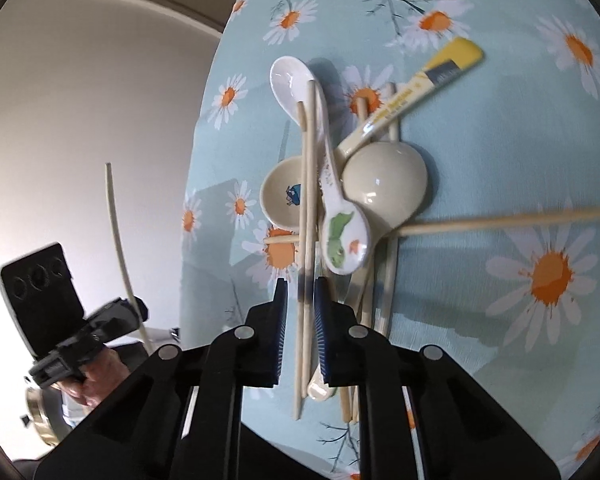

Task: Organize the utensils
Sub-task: 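Grasp a second wooden chopstick with the right tool while the left tool lifts its chopstick, then carry both chopsticks up over the black utensil holder with both tools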

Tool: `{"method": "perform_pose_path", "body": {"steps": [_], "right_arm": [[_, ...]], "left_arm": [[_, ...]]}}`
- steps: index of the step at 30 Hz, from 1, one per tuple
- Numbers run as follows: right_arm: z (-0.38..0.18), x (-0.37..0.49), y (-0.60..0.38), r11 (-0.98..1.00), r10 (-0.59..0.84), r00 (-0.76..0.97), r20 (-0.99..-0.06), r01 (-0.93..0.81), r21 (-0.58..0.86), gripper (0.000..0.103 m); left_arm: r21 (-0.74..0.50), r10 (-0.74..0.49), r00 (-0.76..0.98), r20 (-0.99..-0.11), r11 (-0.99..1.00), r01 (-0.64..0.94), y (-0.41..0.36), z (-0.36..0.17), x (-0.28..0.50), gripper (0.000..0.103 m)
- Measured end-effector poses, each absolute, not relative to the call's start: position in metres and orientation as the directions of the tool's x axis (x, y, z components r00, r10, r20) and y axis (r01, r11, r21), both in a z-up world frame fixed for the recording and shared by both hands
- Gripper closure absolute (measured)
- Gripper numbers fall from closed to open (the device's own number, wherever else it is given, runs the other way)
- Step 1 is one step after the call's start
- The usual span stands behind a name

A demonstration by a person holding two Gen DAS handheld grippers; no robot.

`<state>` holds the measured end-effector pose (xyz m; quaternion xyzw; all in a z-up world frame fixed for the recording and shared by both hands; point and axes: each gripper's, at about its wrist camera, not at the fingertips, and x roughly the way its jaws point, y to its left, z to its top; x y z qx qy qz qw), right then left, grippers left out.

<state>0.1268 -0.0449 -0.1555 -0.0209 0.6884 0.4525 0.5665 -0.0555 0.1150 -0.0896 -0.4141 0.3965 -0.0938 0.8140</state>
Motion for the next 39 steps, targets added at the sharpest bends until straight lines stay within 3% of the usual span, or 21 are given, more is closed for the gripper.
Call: {"method": "perform_pose_path", "body": {"steps": [8, 24, 33, 39], "right_arm": [[-0.154, 0.123, -0.04, 0.575, 0.465, -0.339, -0.818, -0.587, 0.57, 0.097], [-0.12, 0.124, -0.078, 0.511, 0.583, -0.347, -0.735, -0.547, 0.663, 0.097], [-0.05, 0.14, -0.09, 0.434, 0.741, -0.127, -0.66, -0.658, 0.615, 0.097], [-0.005, 0.165, -0.099, 0.434, 0.822, 0.055, -0.567, -0.705, 0.561, 0.097]], "left_arm": [[-0.751, -0.489, 0.663, -0.568, 0.636, -0.175, 0.118, -0.092, -0.058, 0.1], [-0.737, -0.488, 0.657, -0.575, 0.657, -0.158, 0.115, -0.087, -0.045, 0.1], [-0.669, -0.386, 0.744, -0.545, 0.736, -0.108, 0.117, -0.047, -0.008, 0.1], [-0.576, -0.276, 0.843, -0.462, 0.816, -0.048, 0.11, 0.0, 0.029, 0.099]]}}
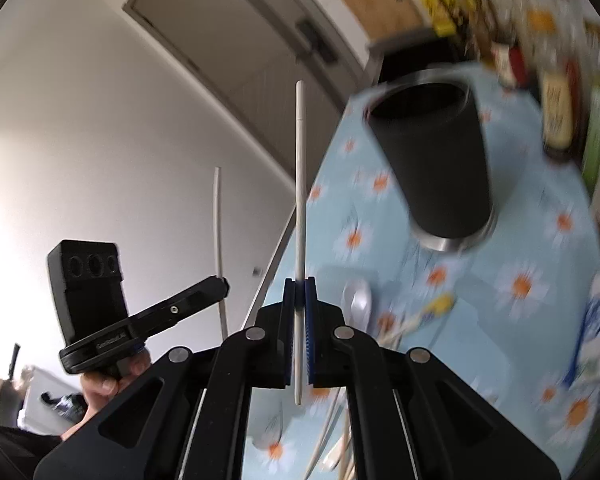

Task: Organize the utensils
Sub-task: 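Carry both chopsticks up over the black utensil holder with both tools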

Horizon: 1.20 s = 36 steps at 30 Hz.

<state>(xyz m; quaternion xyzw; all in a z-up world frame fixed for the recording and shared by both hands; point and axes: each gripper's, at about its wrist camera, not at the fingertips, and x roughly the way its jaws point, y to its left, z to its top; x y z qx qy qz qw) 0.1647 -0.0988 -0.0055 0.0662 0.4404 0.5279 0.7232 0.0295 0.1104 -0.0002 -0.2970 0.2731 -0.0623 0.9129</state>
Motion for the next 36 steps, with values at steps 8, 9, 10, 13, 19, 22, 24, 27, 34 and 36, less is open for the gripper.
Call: {"method": "perform_pose_path", "body": {"steps": [8, 9, 10, 13, 19, 22, 24, 27, 34, 36], "right_arm": [[0.036, 0.206, -0.1, 0.463, 0.862, 0.247, -0.442, -0.737, 0.492, 0.097], [0.041, 0.214, -0.1, 0.454, 0.874, 0.256, -0.414, -0.733, 0.506, 0.097], [0.045, 0.221, -0.101, 0.448, 0.882, 0.267, -0.389, -0.731, 0.515, 0.097], [0.053, 0.242, -0.097, 0.454, 0.885, 0.298, -0.359, -0.726, 0.516, 0.097], [0.067, 0.271, -0.088, 0.476, 0.876, 0.35, -0.331, -0.733, 0.485, 0.097], [0.064, 0.279, -0.081, 0.499, 0.864, 0.379, -0.332, -0.737, 0.457, 0.097], [0.063, 0.284, -0.077, 0.513, 0.856, 0.399, -0.33, -0.741, 0.434, 0.097], [0.057, 0.294, -0.072, 0.536, 0.841, 0.423, -0.339, -0.738, 0.41, 0.097], [0.033, 0.316, -0.059, 0.578, 0.81, 0.444, -0.384, -0.713, 0.397, 0.097], [0.027, 0.317, -0.056, 0.588, 0.801, 0.445, -0.4, -0.712, 0.385, 0.097]], "left_arm": [[-0.45, -0.176, 0.924, -0.338, 0.893, 0.005, 0.102, 0.056, 0.082, 0.099], [-0.439, -0.164, 0.932, -0.325, 0.898, 0.005, 0.101, 0.062, 0.091, 0.099], [-0.433, -0.157, 0.938, -0.309, 0.901, 0.008, 0.101, 0.067, 0.098, 0.099], [-0.4, -0.129, 0.952, -0.278, 0.916, 0.007, 0.101, 0.077, 0.115, 0.099], [-0.373, -0.101, 0.97, -0.222, 0.928, 0.011, 0.104, 0.09, 0.15, 0.099], [-0.374, -0.101, 0.974, -0.201, 0.927, 0.019, 0.106, 0.091, 0.169, 0.099], [-0.379, -0.105, 0.975, -0.197, 0.925, 0.023, 0.107, 0.09, 0.181, 0.099], [-0.38, -0.106, 0.975, -0.194, 0.925, 0.025, 0.108, 0.085, 0.195, 0.099], [-0.375, -0.103, 0.964, -0.243, 0.927, 0.005, 0.106, 0.057, 0.229, 0.099], [-0.375, -0.103, 0.959, -0.264, 0.927, -0.004, 0.106, 0.048, 0.233, 0.099]]}}
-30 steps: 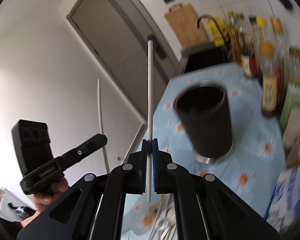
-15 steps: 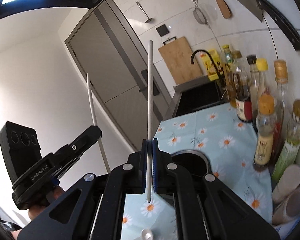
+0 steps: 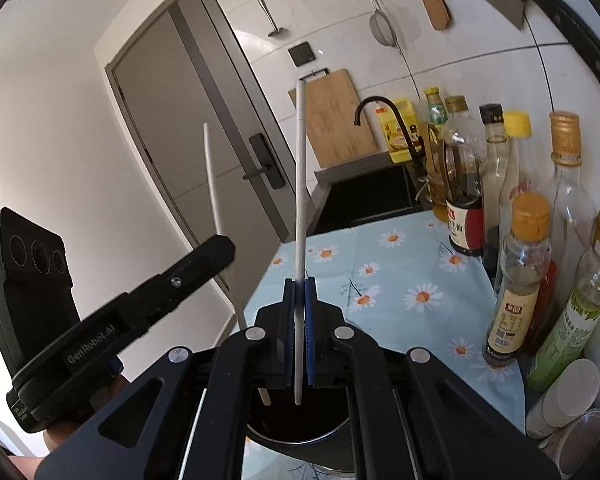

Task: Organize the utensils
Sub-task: 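Carry both chopsticks up over the black utensil holder with both tools, then open both tools to drop the chopsticks into the black holder, then move both open tools back down to the utensil pile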

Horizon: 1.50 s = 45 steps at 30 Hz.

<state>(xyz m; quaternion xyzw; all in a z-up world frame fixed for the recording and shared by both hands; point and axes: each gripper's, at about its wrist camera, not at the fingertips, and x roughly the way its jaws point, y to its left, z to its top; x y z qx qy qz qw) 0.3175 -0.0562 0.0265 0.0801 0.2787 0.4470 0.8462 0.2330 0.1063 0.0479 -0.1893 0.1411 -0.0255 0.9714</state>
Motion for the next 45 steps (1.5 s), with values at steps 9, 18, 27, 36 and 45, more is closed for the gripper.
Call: {"method": "perform_pose_path", "body": {"steps": [9, 18, 27, 36, 45], "right_arm": [[0.019, 0.317, -0.064, 0.608, 0.787, 0.452, -0.421, -0.686, 0.399, 0.073], [0.036, 0.298, -0.077, 0.605, 0.791, 0.464, -0.399, -0.69, 0.397, 0.072], [0.051, 0.273, -0.086, 0.579, 0.809, 0.442, -0.388, -0.714, 0.394, 0.067], [0.048, 0.243, -0.093, 0.536, 0.826, 0.364, -0.43, -0.742, 0.401, 0.066], [0.025, 0.208, -0.103, 0.525, 0.799, 0.28, -0.532, -0.756, 0.391, 0.06]], "left_arm": [[-0.367, -0.083, 0.942, -0.326, 0.929, -0.046, 0.11, 0.036, 0.228, 0.097], [-0.382, -0.094, 0.946, -0.311, 0.924, -0.033, 0.11, 0.043, 0.209, 0.078], [-0.375, -0.107, 0.946, -0.305, 0.927, -0.016, 0.108, 0.059, 0.172, 0.078], [-0.398, -0.127, 0.926, -0.355, 0.917, -0.026, 0.113, 0.051, 0.121, 0.078], [-0.401, -0.15, 0.885, -0.44, 0.915, -0.044, 0.105, 0.026, 0.07, 0.071]]}}
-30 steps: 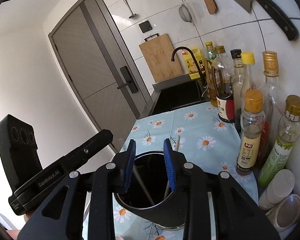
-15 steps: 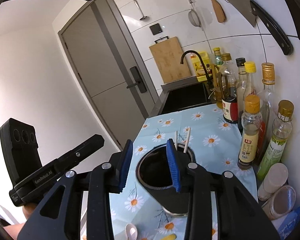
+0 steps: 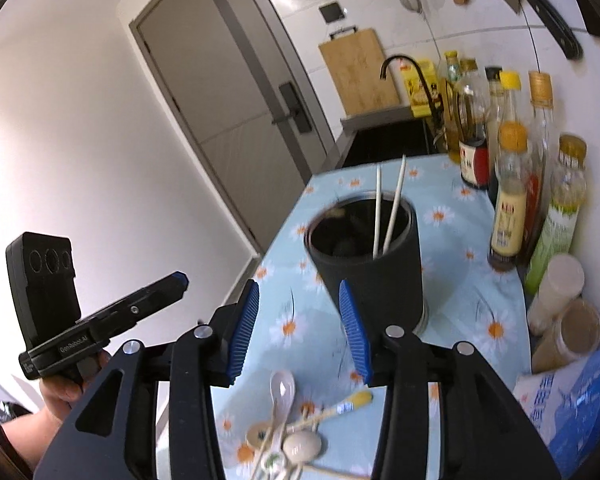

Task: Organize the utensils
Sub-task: 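Move both open tools back down to the utensil pile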

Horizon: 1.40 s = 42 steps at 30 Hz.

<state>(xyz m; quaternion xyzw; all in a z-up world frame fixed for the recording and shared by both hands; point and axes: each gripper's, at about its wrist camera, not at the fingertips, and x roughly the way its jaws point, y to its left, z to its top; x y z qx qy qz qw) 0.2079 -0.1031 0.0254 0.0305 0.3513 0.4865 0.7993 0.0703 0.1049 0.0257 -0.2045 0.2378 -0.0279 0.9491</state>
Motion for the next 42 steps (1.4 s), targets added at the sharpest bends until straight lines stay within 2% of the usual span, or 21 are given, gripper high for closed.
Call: {"method": "perform_pose_path", "body": {"steps": [10, 12, 21, 36, 42], "right_arm": [[-0.007, 0.184, -0.126, 0.533, 0.737, 0.213, -0.642, -0.767, 0.357, 0.06], [-0.015, 0.179, -0.131, 0.529, 0.726, 0.189, -0.661, -0.768, 0.361, 0.059], [-0.042, 0.164, -0.144, 0.517, 0.7, 0.098, -0.707, -0.753, 0.407, 0.059], [-0.052, 0.134, -0.164, 0.497, 0.686, 0.042, -0.726, -0.756, 0.426, 0.059], [-0.054, 0.129, -0.174, 0.501, 0.68, 0.042, -0.732, -0.755, 0.423, 0.059]], "left_arm": [[-0.418, -0.198, 0.787, -0.585, 0.904, -0.084, 0.084, -0.021, 0.029, 0.071], [-0.427, -0.215, 0.758, -0.617, 0.899, -0.093, 0.08, -0.034, 0.023, 0.065], [-0.457, -0.285, 0.641, -0.713, 0.882, -0.116, 0.055, -0.08, 0.005, 0.065], [-0.534, -0.381, 0.521, -0.764, 0.826, -0.178, 0.049, -0.122, 0.015, 0.065], [-0.519, -0.375, 0.496, -0.783, 0.833, -0.19, 0.047, -0.128, 0.025, 0.067]]}}
